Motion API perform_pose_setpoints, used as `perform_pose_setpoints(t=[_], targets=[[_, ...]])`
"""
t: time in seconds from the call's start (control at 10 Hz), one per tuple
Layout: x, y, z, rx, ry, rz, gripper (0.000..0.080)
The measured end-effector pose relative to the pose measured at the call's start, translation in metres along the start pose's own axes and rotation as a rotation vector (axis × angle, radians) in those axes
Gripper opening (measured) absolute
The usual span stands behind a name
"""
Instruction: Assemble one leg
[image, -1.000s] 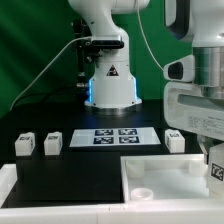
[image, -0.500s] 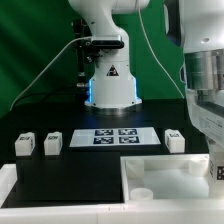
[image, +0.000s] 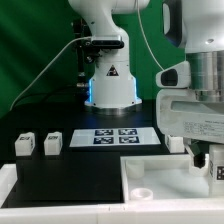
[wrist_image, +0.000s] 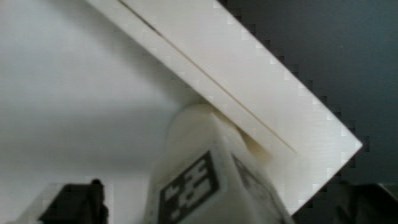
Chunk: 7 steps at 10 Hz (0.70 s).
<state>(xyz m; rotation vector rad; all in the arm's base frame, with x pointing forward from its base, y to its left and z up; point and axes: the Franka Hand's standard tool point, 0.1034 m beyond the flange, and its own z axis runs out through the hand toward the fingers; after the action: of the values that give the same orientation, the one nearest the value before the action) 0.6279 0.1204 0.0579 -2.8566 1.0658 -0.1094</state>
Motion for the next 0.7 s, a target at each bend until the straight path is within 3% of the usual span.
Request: perform_pose_setpoints(t=[0.2,0.3,0.4,0.5,0.6,0.7], targets=[[0.002,0.001,0.000,-0.005,0.003,-0.257,0.0649],[0.011,0.000,-0.005,-0.014,0.038,-0.600,0.0649],[0.013,-0.002,-0.007,-0.018,0.053,-0.721,0.0649],[0.011,-0.002,-0.006,-0.011,0.048,-0.610,0.0649],[0.012,-0.001,-0.005,-0.014,0.049,-0.615,0.0555],[0.011,-0.001,-0.005,-0.010,0.048,-0.519,0.0355]])
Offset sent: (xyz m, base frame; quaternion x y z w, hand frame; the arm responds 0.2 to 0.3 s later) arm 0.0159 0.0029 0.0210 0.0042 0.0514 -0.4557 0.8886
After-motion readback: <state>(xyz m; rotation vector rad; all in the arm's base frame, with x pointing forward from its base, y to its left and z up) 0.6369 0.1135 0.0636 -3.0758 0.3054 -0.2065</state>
